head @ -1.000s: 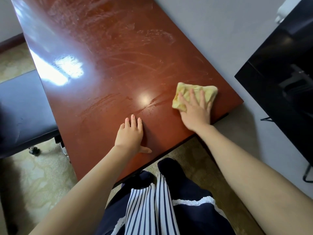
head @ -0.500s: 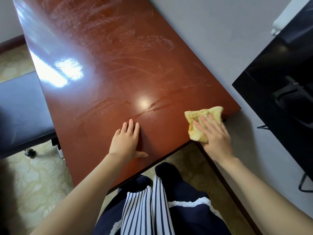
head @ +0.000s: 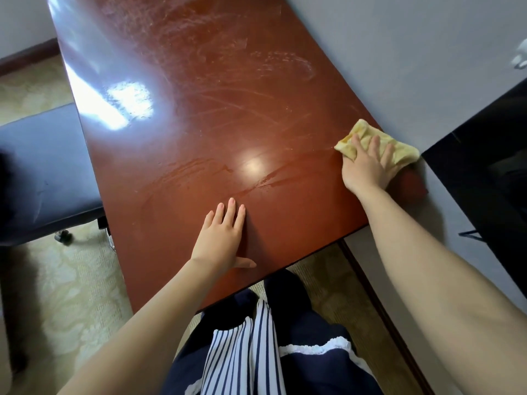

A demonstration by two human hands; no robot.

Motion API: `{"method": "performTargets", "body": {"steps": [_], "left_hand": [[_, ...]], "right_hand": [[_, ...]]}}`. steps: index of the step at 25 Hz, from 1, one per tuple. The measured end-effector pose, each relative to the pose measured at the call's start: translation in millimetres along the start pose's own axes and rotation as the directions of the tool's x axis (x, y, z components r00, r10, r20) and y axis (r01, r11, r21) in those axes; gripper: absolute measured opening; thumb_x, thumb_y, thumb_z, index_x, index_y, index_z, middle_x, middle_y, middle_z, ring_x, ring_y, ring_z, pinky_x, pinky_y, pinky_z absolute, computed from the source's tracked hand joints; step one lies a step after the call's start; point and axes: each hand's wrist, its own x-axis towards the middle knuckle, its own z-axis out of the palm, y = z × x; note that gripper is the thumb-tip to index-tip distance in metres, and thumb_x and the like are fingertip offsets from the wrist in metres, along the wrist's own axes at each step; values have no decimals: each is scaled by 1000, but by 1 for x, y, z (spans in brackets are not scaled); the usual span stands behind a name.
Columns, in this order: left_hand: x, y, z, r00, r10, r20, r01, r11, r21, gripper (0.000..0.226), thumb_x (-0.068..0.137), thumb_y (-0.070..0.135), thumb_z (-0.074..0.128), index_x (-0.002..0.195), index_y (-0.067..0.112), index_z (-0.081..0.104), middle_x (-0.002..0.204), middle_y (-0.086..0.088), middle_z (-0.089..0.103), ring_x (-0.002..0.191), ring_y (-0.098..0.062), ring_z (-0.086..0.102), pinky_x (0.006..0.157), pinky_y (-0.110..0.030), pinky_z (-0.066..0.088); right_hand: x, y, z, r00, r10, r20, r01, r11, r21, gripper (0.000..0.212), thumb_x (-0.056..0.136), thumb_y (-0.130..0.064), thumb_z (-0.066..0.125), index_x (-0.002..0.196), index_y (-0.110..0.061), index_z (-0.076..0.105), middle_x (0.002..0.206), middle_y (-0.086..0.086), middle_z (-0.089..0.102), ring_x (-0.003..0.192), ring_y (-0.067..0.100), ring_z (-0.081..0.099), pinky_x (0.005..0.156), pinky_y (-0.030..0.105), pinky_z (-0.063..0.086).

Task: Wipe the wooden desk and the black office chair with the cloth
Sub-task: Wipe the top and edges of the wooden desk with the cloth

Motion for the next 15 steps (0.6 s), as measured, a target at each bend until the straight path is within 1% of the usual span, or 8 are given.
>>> {"method": "performTargets", "body": {"steps": [2,5,7,10,12,13,15], "left_hand": [[1,1,1,1000,-1,3,1,1000,2,123,72,73,55,149,7,-13,157,-16,-12,146,-34,-2,117,-41,6],[1,0,2,1000,1,5,-1,1000,11,123,71,74,55,149,6,-13,157,-18,-11,145,-35,-1,117,-41,6],[2,-1,3,1000,-1,6,1,1000,13,124,70,74,56,149,6,-12,157,-18,-10,145,-35,-1,117,-41,7],[2,-1,4,1000,-3,10,2,1000,11,125,69,75,56,149,7,-11,158,-17,-9,146,-34,0,117,-41,8],[2,-1,5,1000,-2,8,2,1000,16,125,68,76,55,149,7,-12,158,-17,-9,146,-34,0,117,-41,8],[2,-1,5,1000,-2,6,1,1000,18,125,68,77,54,149,8,-12,158,-16,-10,146,-34,0,117,-42,8],[1,-1,5,1000,-1,4,1,1000,20,125,68,77,54,149,8,-12,158,-16,-10,146,-33,0,117,-42,8]], "right_hand": [[1,-19,4,997,-74,30,74,997,-11,54,98,-47,32,148,-44,12,160,-1,-2,144,31,-14,113,60,-2],[-20,-42,19,961,-276,17,276,958,-77,56,95,-44,39,147,-45,15,160,-1,0,144,31,-14,111,60,-3],[-49,-52,34,905,-425,21,425,899,-110,62,93,-40,46,147,-46,15,160,-1,2,145,30,-12,112,59,-1],[-92,-50,51,812,-583,36,583,805,-111,70,89,-33,52,147,-44,16,159,-3,7,146,24,-8,114,53,-1],[-114,-36,56,748,-662,34,663,745,-75,67,87,-28,55,146,-39,26,158,-3,16,147,20,-1,115,49,-1],[-122,-27,55,715,-698,35,699,714,-47,66,85,-24,57,145,-36,32,156,-2,22,147,20,4,116,48,1],[-132,-5,53,647,-762,21,762,647,-5,65,79,-16,65,140,-30,45,151,0,34,145,21,16,117,48,11]]}}
